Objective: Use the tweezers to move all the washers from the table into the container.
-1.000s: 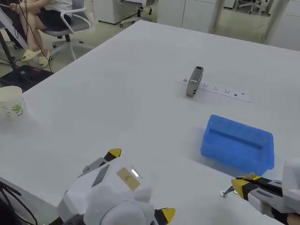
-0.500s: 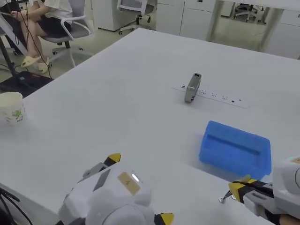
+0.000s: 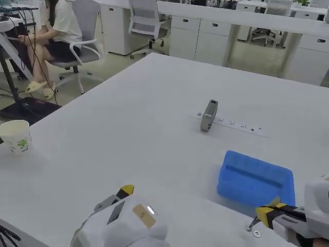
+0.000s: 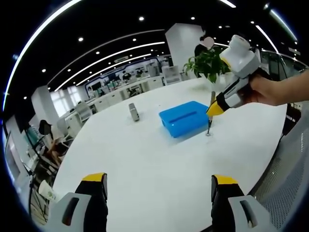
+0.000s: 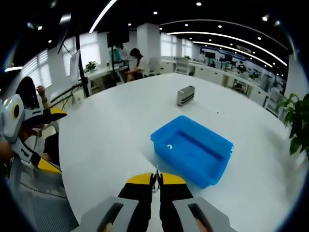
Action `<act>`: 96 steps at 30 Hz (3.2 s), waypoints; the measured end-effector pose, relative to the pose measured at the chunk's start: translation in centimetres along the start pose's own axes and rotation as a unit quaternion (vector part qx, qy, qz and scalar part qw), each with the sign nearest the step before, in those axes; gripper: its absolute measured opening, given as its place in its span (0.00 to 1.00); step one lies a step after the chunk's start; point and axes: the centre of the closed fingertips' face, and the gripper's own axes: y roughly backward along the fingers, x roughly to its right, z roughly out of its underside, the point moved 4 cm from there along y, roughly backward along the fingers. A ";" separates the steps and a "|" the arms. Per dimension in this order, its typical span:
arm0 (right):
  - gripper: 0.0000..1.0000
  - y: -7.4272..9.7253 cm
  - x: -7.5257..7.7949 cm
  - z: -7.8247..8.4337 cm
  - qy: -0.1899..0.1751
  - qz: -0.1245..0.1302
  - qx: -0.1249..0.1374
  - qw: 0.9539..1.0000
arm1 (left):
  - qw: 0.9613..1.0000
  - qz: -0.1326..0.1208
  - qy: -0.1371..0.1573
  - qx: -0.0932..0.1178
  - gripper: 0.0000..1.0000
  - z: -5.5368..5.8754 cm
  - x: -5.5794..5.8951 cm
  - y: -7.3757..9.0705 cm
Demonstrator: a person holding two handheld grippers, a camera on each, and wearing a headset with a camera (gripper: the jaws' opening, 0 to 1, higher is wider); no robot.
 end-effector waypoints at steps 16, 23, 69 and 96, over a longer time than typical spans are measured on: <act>0.00 0.9 2.1 -3.0 0.008 0.019 0.030 0.999 | 1.000 0.011 -0.014 -0.011 0.91 0.3 0.6 -0.2; 0.00 0.6 3.1 -4.6 0.017 0.030 0.039 0.999 | 1.000 0.013 -0.014 -0.013 0.91 0.4 0.6 -0.2; 0.01 -5.9 6.5 -2.3 0.003 0.054 -0.015 0.998 | 0.999 0.017 -0.016 -0.033 0.90 0.9 0.8 -0.5; 0.02 -1.8 6.0 -5.2 -0.015 0.068 0.062 0.996 | 1.000 0.004 -0.008 -0.023 0.90 0.7 0.3 -0.3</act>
